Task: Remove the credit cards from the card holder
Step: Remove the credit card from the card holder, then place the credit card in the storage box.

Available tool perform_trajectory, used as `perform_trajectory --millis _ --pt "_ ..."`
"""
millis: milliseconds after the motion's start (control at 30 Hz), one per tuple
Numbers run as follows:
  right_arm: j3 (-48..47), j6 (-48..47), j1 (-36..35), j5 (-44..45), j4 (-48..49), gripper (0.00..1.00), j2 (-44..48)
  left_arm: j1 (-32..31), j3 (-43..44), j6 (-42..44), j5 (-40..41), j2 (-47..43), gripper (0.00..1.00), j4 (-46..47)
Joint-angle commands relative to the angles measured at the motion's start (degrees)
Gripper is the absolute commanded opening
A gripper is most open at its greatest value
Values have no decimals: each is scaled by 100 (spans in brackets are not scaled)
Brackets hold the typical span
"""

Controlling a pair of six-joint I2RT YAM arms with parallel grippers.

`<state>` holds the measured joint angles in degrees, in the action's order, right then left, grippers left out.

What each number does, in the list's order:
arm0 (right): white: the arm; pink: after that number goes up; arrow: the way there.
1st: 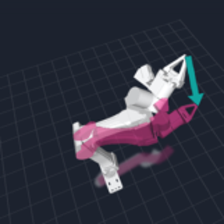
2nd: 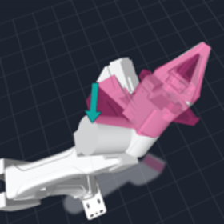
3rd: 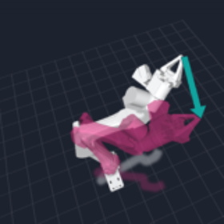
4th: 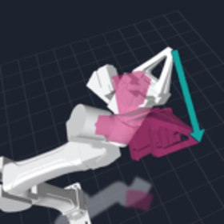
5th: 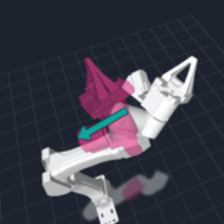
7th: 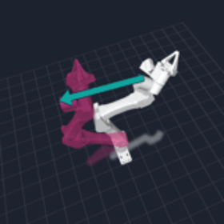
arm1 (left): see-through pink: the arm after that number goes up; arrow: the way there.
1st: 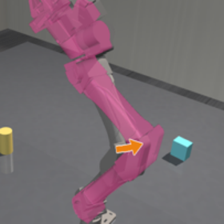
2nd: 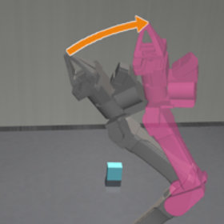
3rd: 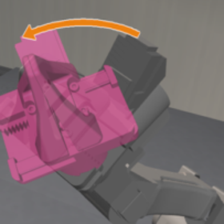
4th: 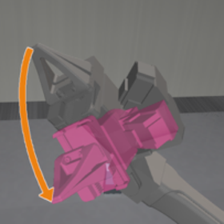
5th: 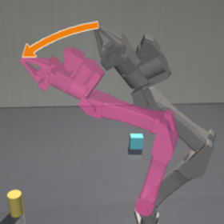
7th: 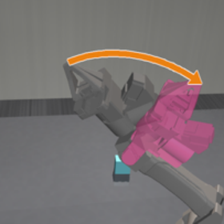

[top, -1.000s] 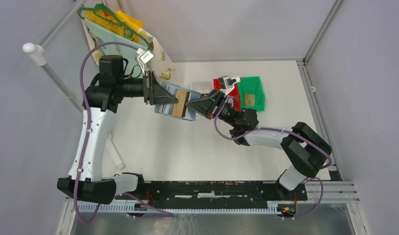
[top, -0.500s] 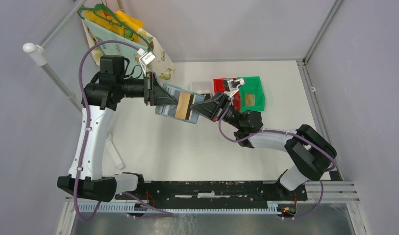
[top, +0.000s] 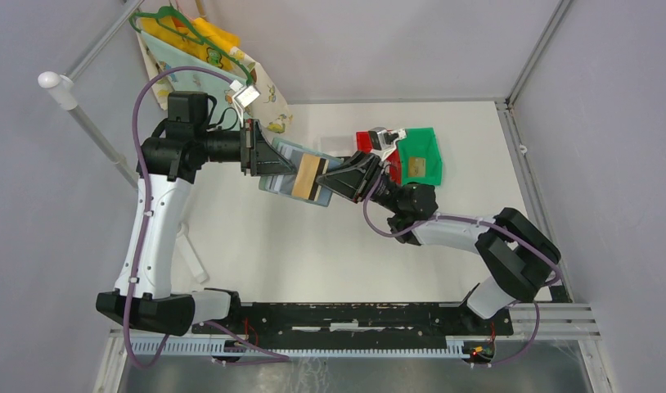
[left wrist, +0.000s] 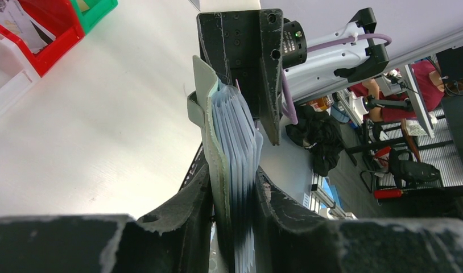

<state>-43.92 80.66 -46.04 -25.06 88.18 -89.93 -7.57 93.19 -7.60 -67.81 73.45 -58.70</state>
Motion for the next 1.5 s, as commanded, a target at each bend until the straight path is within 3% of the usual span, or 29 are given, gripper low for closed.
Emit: perform_trajectory --millis 0,133,233,367,533,700,767,833,900,1033,1233,1467 --pt "-311 204 -88 -88 592 36 -154 19 318 113 -260 -34 2 139" --pt "-335 215 -88 -105 591 30 -154 17 352 99 -283 -11 2 142" --pt "-198 218 6 -82 569 12 -69 18 369 92 -306 -15 2 141" --pt "140 217 263 -136 548 2 155 23 380 89 -333 -20 2 148" --pt "573 69 759 -410 189 0 590 26 397 132 -337 -37 2 148" --pt "624 -554 1620 -1297 -1536 0 1306 26 373 375 -226 -31 2 -13" --pt "455 -1320 2205 -1695 -2936 0 1625 28 382 633 -131 -16 2 -185" --pt "94 -2508 2824 -1808 -5139 0 1902 26 380 855 29 2 2 -340" --pt "-496 -3992 3284 -1381 -7194 0 2012 28 364 1104 247 -12 2 -448" --pt "-1447 -5951 3624 171 -9549 0 1751 27 269 1452 555 -53 2 -592" --pt "-2157 -6727 3842 1633 -10319 0 1067 25 288 1480 516 -76 2 -599" --pt "-2849 -6972 3866 2225 -10489 0 -126 25 408 1428 467 -76 2 -599"
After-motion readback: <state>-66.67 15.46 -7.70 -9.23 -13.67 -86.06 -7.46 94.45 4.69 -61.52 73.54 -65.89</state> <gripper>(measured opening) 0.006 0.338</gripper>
